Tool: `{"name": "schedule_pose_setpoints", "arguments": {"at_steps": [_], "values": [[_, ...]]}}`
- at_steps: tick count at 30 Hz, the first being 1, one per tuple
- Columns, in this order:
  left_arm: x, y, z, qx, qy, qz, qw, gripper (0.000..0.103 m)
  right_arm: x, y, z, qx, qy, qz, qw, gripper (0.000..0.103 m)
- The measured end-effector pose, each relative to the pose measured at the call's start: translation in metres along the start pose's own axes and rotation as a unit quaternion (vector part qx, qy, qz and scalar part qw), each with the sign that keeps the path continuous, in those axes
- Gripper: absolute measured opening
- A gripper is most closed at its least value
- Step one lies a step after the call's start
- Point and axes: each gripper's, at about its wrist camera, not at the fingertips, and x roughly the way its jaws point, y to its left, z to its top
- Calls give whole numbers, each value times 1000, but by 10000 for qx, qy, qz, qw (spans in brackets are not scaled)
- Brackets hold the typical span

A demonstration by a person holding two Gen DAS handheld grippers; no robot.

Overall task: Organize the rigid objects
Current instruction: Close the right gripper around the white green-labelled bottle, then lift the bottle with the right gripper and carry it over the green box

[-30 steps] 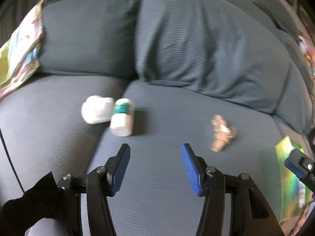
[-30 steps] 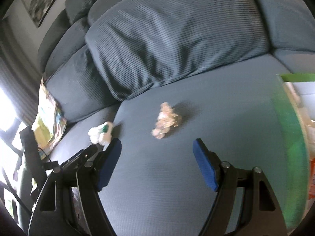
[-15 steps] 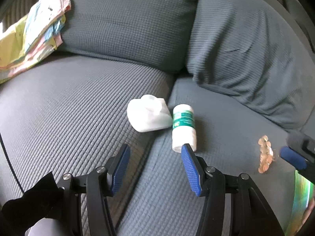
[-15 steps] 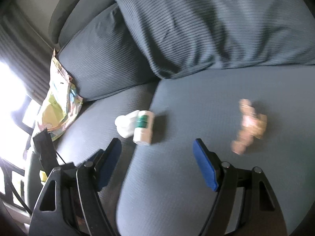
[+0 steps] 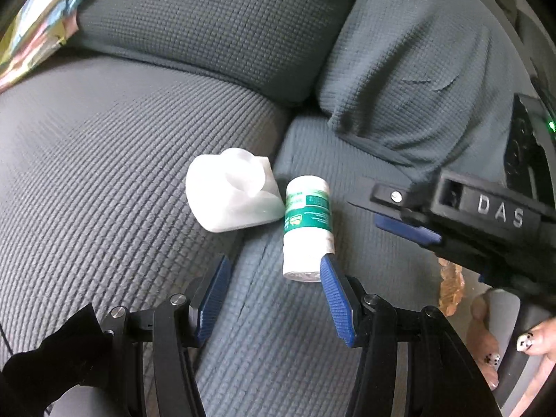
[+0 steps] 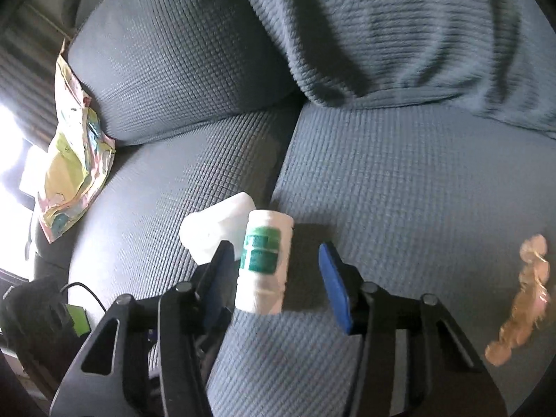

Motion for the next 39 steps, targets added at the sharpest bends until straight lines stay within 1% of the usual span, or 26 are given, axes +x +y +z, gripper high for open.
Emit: {"name": "schedule_pose_setpoints", "arguments": {"at_steps": [3, 4, 6, 8, 12, 13, 14, 15, 16, 18, 19, 21, 25, 27, 32, 36, 39], "values": [[8, 4, 0, -117, 122, -49, 9998, 55, 14, 4, 3, -63, 182, 61, 9998, 50], [11, 5, 0, -155, 153, -120, 9997, 55, 18, 5, 3, -108, 238, 5, 9997, 50], [14, 7, 1, -287, 198, -375, 9987, 55, 27, 6, 3, -129, 344, -76, 9993, 51], [18, 8, 2, -389, 282, -553, 9973, 55, 35, 3, 3, -51, 441, -25, 9990, 51], [24, 5, 1, -447, 402, -760, 9953, 55, 44, -1, 2, -15, 537, 65, 9985, 50], [26, 4, 1, -433, 404, -762, 9953, 55, 48, -2, 1, -10, 573, 81, 9983, 47], [27, 3, 0, -421, 392, -758, 9955, 55, 50, -4, 0, -4, 590, 103, 9982, 39], [28, 1, -1, -394, 376, -750, 9957, 55, 50, -6, -1, -1, 590, 150, 9981, 39], [28, 0, -1, -379, 346, -751, 9959, 54, 50, -8, -2, 2, 549, 233, 9982, 39], [29, -4, -2, -297, 363, -883, 9950, 41, 47, -12, -4, 34, 498, 383, 9980, 39], [30, -7, -2, -265, 391, -938, 9945, 38, 46, -13, -5, 54, 492, 484, 9976, 39], [27, -14, -3, -100, 337, -853, 9957, 38, 41, -17, -8, 71, 427, 541, 9976, 39], [19, -25, -6, 33, 315, -949, 9950, 38, 24, -23, -12, 164, 262, 616, 9976, 39], [10, -33, -9, 116, 240, -992, 9947, 38, 11, -23, -13, 241, 137, 638, 9976, 39], [-21, -63, -23, 516, -87, -1207, 9913, 38, -44, -27, -24, 181, -384, 601, 9973, 39], [-46, -89, -38, 763, -280, -1473, 9857, 38, -88, -36, -37, 159, -778, 480, 9957, 39], [-63, -113, -54, 1031, -433, -1592, 9809, 38, -125, -46, -53, 240, -1145, 419, 9923, 39]]}}
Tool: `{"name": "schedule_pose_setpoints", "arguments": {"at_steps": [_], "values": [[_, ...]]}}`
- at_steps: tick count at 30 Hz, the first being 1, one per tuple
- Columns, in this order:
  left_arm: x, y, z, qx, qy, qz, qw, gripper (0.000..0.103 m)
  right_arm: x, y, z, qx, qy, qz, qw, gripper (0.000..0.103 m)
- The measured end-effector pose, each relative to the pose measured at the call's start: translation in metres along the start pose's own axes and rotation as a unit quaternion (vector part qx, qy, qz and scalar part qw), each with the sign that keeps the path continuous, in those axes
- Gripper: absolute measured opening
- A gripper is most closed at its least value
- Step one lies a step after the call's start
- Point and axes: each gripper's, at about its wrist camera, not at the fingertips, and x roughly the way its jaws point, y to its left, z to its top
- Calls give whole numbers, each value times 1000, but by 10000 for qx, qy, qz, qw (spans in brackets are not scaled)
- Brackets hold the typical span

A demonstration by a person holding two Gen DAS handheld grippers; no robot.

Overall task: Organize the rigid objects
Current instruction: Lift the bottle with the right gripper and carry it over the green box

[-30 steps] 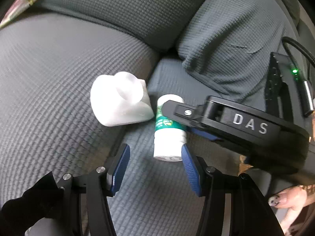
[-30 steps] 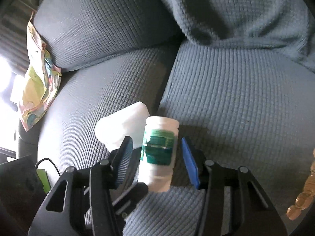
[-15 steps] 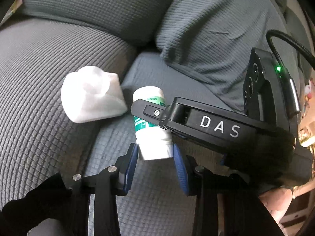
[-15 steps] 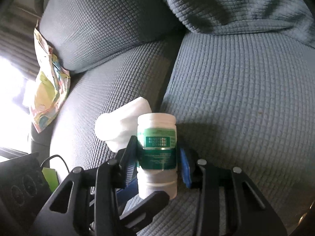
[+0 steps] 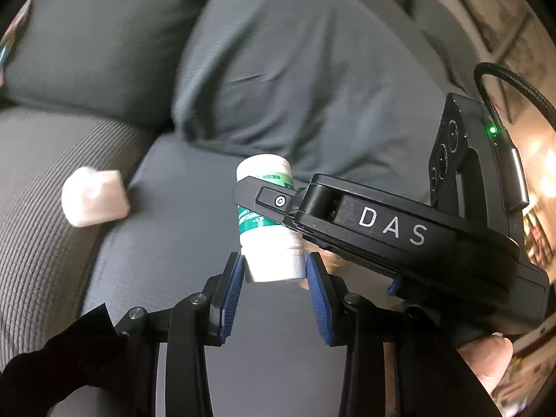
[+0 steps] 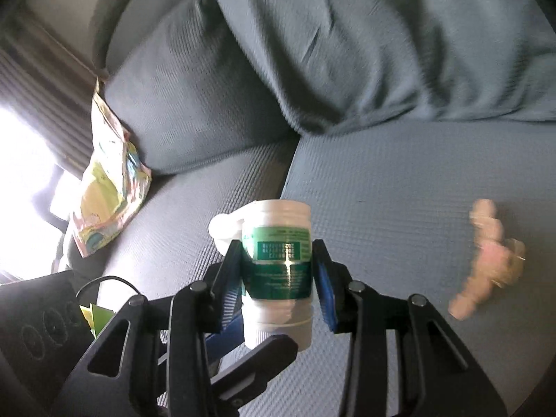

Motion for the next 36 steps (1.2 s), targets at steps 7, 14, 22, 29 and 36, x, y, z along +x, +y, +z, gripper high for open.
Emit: {"name": "schedule_pose_setpoints", "arguments": {"at_steps": [7, 14, 22, 29, 36], "values": [[0, -62, -12, 769, -2, -456, 9960, 38, -79, -30, -30, 286, -795, -205, 9962, 39], [4, -114, -34, 1362, 60, -683, 9883, 38, -128, -58, -61, 642, -1427, -317, 9872, 39], [19, -154, -49, 1697, 90, -839, 9819, 38, -167, -92, -80, 888, -1889, -337, 9774, 39], [31, -185, -67, 1968, 226, -951, 9756, 38, -192, -124, -95, 1306, -2074, -353, 9689, 39], [34, -207, -77, 2089, 285, -1276, 9691, 38, -216, -134, -106, 1403, -2321, -544, 9610, 39]]}}
